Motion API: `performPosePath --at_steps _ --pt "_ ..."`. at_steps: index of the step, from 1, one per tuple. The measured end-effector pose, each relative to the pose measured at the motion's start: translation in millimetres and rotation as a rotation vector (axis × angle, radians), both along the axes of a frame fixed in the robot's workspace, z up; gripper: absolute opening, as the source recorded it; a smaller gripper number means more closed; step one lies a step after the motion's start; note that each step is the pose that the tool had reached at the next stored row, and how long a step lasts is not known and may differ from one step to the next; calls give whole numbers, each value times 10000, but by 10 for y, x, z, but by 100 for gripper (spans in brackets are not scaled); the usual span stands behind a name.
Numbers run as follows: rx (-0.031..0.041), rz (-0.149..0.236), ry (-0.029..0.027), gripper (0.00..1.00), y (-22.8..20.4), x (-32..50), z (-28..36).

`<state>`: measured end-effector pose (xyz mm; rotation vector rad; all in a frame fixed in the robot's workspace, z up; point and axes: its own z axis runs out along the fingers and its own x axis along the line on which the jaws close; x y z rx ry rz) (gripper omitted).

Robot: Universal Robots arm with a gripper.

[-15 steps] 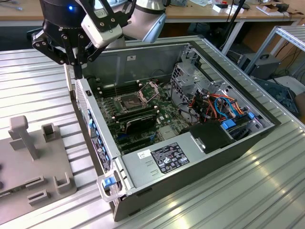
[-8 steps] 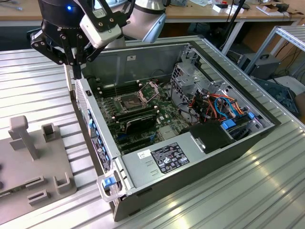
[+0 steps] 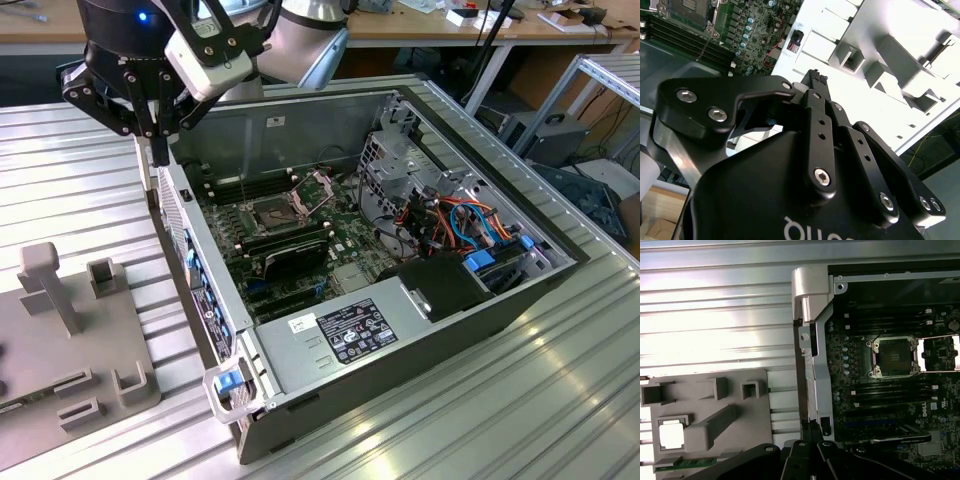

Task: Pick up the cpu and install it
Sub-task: 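Reach for the cpu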

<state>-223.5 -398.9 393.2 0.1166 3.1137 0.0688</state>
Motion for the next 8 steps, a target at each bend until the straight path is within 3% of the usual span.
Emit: performPosePath --at_steps 8 --pt "0 1 0 11 0 -30 0"
